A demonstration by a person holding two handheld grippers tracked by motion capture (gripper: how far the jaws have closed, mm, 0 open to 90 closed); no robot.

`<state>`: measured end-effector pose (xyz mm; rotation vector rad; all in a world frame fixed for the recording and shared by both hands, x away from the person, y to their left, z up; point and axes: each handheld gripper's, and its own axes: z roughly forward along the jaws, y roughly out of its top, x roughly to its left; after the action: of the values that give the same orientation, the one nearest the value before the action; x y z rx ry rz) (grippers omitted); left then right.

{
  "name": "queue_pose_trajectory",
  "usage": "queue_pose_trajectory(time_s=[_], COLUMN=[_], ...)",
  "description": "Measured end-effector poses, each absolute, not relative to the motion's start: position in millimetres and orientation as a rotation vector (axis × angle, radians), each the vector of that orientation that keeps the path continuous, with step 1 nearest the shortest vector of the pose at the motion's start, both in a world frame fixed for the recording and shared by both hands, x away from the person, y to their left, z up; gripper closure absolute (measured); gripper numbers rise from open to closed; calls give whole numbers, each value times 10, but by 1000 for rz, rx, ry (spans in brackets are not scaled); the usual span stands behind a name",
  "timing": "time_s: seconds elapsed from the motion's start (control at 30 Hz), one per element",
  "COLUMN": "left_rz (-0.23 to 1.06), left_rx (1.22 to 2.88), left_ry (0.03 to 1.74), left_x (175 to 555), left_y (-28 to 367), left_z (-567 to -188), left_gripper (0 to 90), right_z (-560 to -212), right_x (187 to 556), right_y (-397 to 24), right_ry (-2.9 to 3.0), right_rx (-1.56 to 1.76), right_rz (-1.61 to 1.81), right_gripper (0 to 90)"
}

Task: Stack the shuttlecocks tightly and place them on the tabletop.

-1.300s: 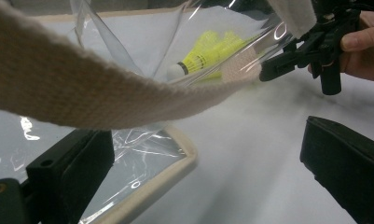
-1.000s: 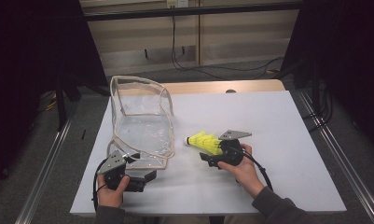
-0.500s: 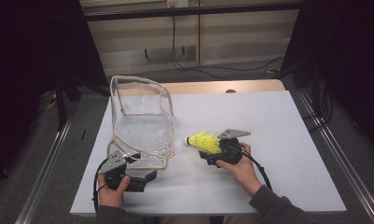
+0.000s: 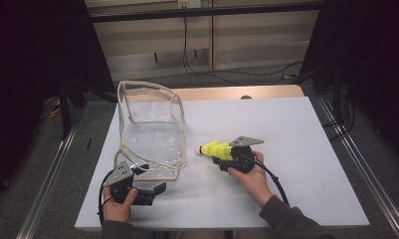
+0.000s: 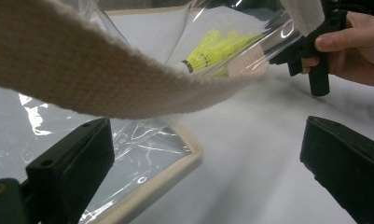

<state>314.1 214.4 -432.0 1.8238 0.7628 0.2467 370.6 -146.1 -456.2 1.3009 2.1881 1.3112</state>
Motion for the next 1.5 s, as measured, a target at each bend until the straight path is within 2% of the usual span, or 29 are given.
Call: queue_pose_trajectory(time_s=[0.2,0.33,0.47,0.67,0.83,1.5], left_rz=[251,250,252,256,257,261], left_rx=[1828,1830,1828,1828,1826,1830], left_ry=[766,765,764,764,768,769], left_x=[3135,3131,3131,3126,3124,3095], left_y=[2162,2162,2167,2175,2174,2193], left_z=[-4320,-4320,-4319,-4316,-4314,-4314], left_gripper=[29,28,28,28,28,28], right_z=[-4567,-4578,-4583,-4594,-4584,-4489], right_x=[3723,3738,3757,3779,3789,3771], right_y=[-1411,-1384,-1364,-1352,-1356,-1393], right_ry=[2175,2160,2135,2123,2144,2224], right_rx=[1296,1290,1302,1296,1257,1150], right_rz=[1297,1272,1255,1218,1199,1255], right_gripper=[493,550,558,652,771,794])
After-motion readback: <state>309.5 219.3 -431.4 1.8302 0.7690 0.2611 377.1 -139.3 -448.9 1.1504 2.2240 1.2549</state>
